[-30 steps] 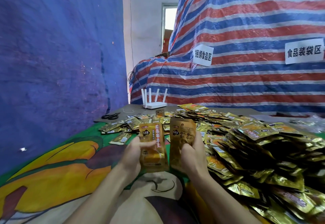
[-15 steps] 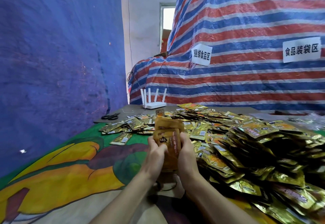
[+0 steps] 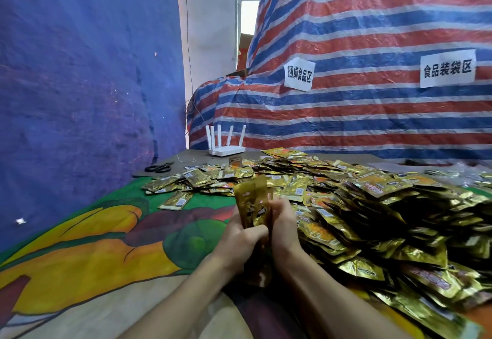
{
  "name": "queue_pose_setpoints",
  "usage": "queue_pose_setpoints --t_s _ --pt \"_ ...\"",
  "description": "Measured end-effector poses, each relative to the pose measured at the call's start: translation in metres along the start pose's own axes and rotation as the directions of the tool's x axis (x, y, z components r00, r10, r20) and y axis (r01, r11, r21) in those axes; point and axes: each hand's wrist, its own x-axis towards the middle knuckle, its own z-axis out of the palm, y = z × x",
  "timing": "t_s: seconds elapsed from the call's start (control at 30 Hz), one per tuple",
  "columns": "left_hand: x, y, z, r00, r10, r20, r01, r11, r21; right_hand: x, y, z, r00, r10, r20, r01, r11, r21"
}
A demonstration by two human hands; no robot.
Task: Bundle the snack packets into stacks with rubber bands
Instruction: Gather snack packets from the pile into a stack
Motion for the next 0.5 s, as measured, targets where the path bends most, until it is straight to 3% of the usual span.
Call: queue_pose_setpoints --t_s 0.13,0.3,0.4,0.5 --pt "0.003 -0.002 -0.001 0.994 0.003 -0.107 0.006 0.997 0.078 -0.007 -0.004 0.006 0.973 -0.229 -0.009 0.213 0.918 -0.334" --pt "0.006 -0.005 -0.003 0.984 0.061 -0.166 -0.017 0.967 0.255 -0.023 -0.020 0.009 0.906 -0.416 -0.077 0.320 0.794 -0.517" --pt "0.002 0.000 0.003 0.968 0.157 -0.195 -0.090 0.944 0.317 -0.033 -0.037 -0.004 0.881 -0.473 0.011 0.368 0.670 -0.645" --pt "-0.005 0.006 0.015 0.975 0.200 -0.094 -0.151 0.915 0.375 -0.049 -0.063 -0.035 0.841 -0.521 0.148 0.451 0.521 -0.725"
